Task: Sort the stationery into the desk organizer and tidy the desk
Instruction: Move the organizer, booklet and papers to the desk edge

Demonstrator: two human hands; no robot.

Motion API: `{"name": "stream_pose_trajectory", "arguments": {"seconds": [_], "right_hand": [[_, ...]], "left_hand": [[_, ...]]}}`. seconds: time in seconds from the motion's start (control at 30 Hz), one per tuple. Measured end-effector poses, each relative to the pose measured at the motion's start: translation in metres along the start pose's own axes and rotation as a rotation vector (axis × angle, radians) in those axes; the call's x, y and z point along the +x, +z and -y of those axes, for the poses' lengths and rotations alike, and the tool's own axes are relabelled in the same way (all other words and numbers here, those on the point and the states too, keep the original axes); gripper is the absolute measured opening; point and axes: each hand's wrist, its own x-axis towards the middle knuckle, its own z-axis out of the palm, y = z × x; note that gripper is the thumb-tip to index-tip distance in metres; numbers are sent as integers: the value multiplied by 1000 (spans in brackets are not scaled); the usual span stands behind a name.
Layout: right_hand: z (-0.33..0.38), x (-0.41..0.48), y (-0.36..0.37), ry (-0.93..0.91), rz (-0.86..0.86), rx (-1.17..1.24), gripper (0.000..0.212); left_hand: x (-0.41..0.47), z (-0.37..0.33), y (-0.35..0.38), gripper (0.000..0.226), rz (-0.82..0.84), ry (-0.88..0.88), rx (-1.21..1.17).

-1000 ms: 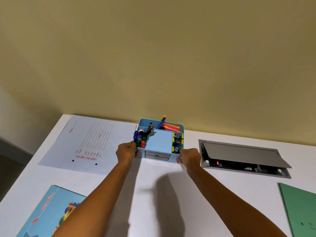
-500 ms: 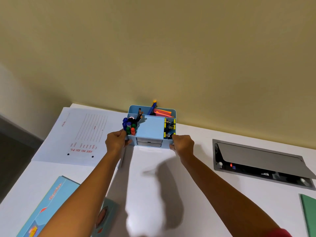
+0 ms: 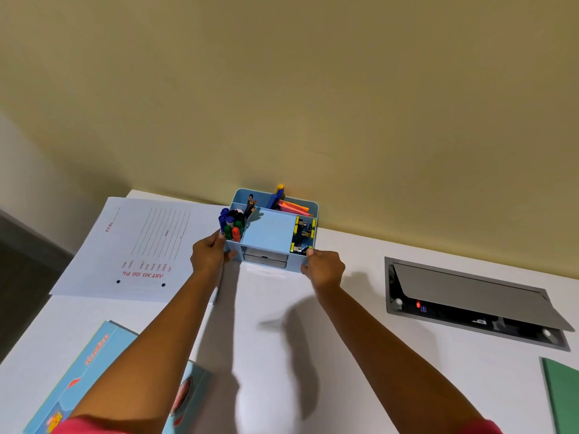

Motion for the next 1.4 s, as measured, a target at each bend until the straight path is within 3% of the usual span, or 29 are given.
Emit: {"name": "stream_pose_trajectory", "arguments": {"seconds": [0.13, 0.23, 0.43, 0.67, 0.8, 1.0, 1.17, 1.27, 1.4], "right_hand": [[3, -1, -1, -49, -52, -144, 28], [8, 0, -3, -59, -143, -256, 37], [0, -13, -13, -151, -137, -348, 44], [-52, -54, -16, -290, -149, -182, 27], [-77, -92, -13, -399, -107, -183, 23], [-124, -134, 20, -527, 149, -331, 19], [-136, -159, 61, -591, 440, -487, 45], [-133, -168, 81, -606, 552, -577, 59], [-133, -175, 97, -551, 630, -630, 56]], "left_hand": [[-3, 1, -3, 37, 12, 1, 57], [-12, 2, -7, 36, -31, 103, 155], [-45, 10, -12, 40, -49, 236, 279], [-106, 47, -36, 30, -46, 348, 278], [-140, 81, -54, 27, -123, 342, 308], [-179, 144, -109, 30, -387, 218, 328], [-212, 158, -144, 45, -690, -139, 368], [-220, 160, -158, 58, -666, -267, 269], [-218, 170, -172, 63, -602, -259, 150]]}}
